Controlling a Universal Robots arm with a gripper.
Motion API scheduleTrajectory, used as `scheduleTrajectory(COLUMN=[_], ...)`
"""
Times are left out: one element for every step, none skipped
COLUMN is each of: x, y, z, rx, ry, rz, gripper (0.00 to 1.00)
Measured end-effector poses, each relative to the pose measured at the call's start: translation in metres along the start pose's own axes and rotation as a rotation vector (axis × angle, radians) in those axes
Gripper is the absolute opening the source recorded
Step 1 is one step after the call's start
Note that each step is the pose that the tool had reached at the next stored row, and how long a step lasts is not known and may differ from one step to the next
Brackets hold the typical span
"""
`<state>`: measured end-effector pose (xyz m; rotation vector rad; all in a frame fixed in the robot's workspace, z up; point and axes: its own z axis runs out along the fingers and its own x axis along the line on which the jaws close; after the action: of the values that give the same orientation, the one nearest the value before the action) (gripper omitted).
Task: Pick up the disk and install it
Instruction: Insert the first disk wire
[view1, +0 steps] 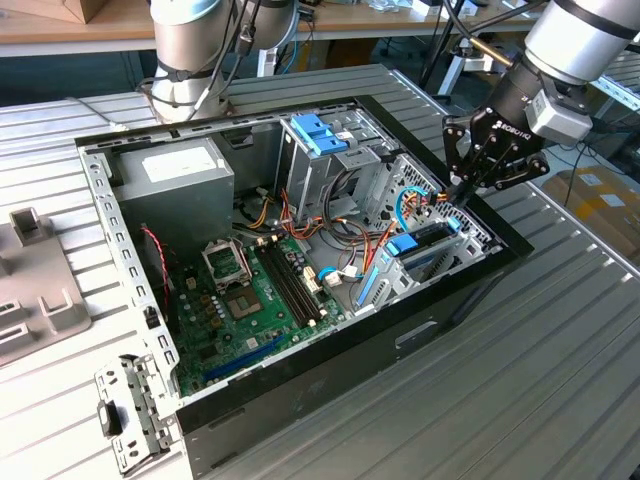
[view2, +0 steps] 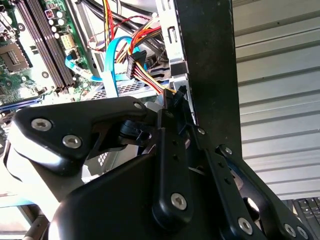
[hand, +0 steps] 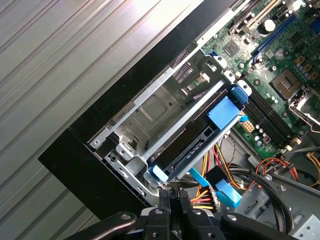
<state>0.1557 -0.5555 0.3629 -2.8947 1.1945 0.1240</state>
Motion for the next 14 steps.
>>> scheduleTrajectory(x=[0.0000,0.0000,-0.0001,-0.0006,-0.0013,-0.0025,-0.0033,-0.0050,-0.0060,-0.0080,-0.0108,-0.0130,-0.0140,-0.0149], y=[0.0000,0.0000,0.0002,0.0009,0.0017,0.0030,0.0040,0.0059,0.0072,0.0092,0.0121,0.0145,0.0155,0.0165], z=[0.0000,0.0000,0.0000,0.0001,0.0002,0.0002,0.0003,0.0005,0.0006,0.0008,0.0011,0.0013,0.0015,0.0015], rx=[-0.0001,-0.0001,0.0000,0.0001,0.0000,-0.0001,0.0000,0.0000,0.0000,0.0000,-0.0001,0.0000,0.0000,-0.0001], ry=[0.0000,0.0000,0.0000,-0.0001,-0.0001,0.0000,0.0000,0.0000,0.0000,0.0000,0.0000,0.0000,-0.0001,0.0000], rz=[0.000,0.000,0.000,0.000,0.000,0.000,0.000,0.000,0.000,0.000,0.000,0.000,0.000,0.000], gripper=[0.19,0.19,0.19,0.19,0.19,0.19,0.19,0.19,0.19,0.19,0.19,0.19,0.19,0.19])
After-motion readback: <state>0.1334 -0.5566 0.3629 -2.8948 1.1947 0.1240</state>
